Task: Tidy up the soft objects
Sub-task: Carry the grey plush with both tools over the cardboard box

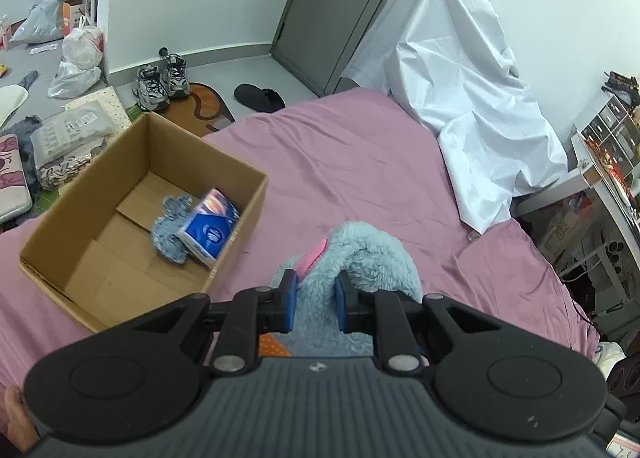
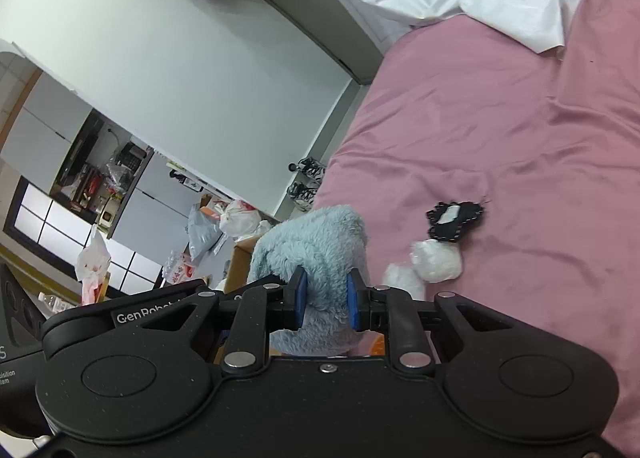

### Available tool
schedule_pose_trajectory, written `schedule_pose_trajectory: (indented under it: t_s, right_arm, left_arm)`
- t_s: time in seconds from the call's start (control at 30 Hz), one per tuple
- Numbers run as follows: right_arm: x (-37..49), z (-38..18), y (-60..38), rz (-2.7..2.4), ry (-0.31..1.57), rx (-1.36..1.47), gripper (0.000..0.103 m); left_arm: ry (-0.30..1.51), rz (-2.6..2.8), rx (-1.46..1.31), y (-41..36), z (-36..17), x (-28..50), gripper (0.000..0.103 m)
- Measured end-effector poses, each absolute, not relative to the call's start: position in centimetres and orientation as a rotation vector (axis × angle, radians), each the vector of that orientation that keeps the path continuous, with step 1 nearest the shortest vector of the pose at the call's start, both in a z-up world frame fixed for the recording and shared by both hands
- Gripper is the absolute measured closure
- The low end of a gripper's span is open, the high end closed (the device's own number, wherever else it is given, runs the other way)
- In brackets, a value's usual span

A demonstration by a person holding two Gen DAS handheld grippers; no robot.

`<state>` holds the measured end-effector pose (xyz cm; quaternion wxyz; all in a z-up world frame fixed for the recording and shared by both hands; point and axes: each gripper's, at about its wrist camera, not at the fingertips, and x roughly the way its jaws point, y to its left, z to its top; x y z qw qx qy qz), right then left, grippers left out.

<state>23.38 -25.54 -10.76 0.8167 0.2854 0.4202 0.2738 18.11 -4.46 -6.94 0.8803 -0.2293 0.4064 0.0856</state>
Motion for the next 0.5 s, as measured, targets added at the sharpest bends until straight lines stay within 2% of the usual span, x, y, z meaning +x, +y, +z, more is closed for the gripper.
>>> schedule_pose_trajectory:
  t_s: [0.5]
  right_arm:
    - [22.4, -9.8, -20.8, 0.656, 0.864, 0.584, 0.083]
  left_arm:
    - [0.808, 0.205, -0.509, 0.7, -6.3, 16.9, 0.085]
